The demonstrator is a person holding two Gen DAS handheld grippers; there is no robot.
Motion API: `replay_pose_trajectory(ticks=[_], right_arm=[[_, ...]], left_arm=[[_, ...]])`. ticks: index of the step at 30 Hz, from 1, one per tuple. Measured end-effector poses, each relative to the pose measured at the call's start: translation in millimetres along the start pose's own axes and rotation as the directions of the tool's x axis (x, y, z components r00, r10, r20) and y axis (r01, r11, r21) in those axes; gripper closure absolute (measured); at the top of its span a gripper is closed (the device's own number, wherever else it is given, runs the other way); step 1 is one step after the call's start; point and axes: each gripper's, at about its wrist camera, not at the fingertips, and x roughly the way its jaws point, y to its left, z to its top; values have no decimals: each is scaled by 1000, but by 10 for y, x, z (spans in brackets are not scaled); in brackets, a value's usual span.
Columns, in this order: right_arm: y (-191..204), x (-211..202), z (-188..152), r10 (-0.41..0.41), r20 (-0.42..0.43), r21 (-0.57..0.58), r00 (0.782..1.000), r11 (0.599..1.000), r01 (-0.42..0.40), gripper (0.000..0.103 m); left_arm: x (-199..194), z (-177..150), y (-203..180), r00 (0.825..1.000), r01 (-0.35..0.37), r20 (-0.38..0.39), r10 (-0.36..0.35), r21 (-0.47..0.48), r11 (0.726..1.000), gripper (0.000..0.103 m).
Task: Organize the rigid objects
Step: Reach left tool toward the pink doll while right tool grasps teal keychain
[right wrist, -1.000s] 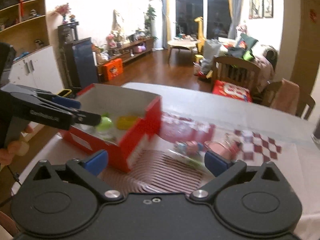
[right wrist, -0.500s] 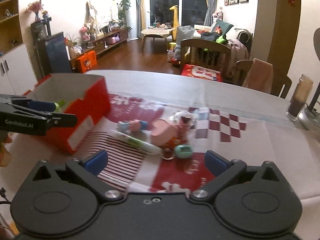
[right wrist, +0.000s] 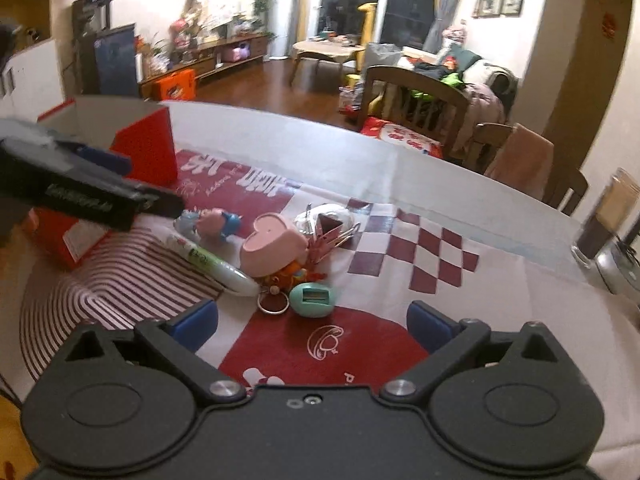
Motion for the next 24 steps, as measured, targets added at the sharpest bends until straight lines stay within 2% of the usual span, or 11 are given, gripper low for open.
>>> replay_pose_trajectory(ticks=[4, 11, 15, 24], right_arm=[[-11, 187, -17, 13, -21, -14, 1000, 1000, -13, 4], [-29, 514, -15, 31, -62, -17, 998, 999, -32, 17], [-77, 621, -6, 41, -73, 4, 996, 999, -41, 23], [-96, 785, 21, 73, -94, 17, 993, 997, -72, 27]], left_arm=[[274, 27, 12, 999, 1, -35, -1, -2, 1000, 18], [629, 35, 43, 996, -24, -85, 25, 12, 1000, 18], [802, 58, 125, 991, -16, -133, 13, -19, 1000, 18], [1029, -1, 144, 981, 10, -193, -7, 13, 1000, 18]])
